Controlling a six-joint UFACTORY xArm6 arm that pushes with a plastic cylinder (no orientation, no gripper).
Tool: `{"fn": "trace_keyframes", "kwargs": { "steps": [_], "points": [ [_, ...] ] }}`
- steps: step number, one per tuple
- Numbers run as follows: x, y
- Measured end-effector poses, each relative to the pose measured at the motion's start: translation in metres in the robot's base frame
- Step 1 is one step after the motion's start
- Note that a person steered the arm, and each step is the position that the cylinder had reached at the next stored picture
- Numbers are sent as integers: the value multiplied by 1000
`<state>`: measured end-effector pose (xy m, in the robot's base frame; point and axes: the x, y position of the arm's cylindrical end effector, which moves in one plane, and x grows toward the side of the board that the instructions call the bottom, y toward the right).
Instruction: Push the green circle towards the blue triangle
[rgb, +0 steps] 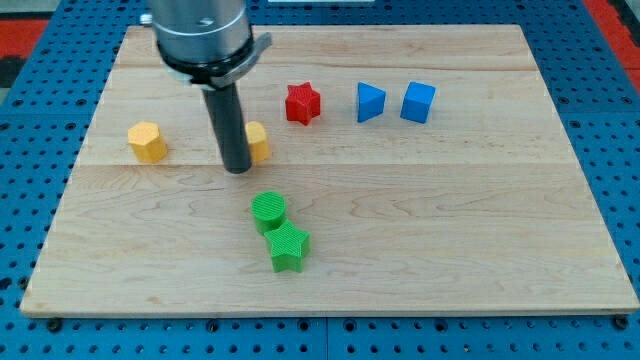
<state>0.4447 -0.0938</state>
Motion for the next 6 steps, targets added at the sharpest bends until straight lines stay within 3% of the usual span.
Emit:
{"fn": "trace_keyframes", "kwargs": {
  "steps": [1, 2, 4, 5, 6],
  "points": [
    [41, -66],
    [83, -76],
    [83, 98],
    [77, 136],
    [34, 151]
  ]
}}
